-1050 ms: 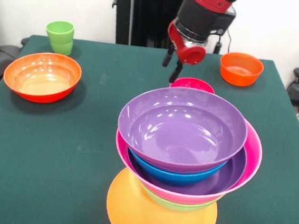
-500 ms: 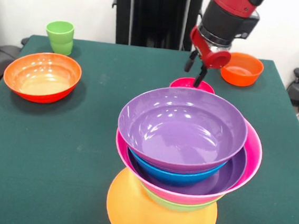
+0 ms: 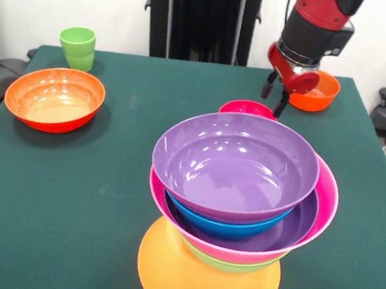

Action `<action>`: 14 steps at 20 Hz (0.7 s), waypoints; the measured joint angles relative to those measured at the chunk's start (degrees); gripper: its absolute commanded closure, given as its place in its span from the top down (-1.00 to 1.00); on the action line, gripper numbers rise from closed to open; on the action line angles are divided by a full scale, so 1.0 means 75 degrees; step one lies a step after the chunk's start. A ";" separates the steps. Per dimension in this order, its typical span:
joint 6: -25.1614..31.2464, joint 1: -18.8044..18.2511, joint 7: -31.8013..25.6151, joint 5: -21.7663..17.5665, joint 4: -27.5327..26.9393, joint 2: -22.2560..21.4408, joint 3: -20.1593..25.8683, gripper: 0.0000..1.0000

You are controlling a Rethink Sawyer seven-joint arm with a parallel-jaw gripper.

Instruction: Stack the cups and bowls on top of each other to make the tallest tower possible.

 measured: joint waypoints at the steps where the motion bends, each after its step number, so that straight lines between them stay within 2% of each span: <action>1: -0.0099 0.0025 0.0013 0.0093 0.0084 -0.0002 0.0082 1.00; 5: -0.0350 0.0222 0.0090 0.0414 0.0373 -0.0001 0.0311 1.00; 14: -0.0360 0.0747 0.0286 0.0873 0.0701 -0.0003 0.0444 1.00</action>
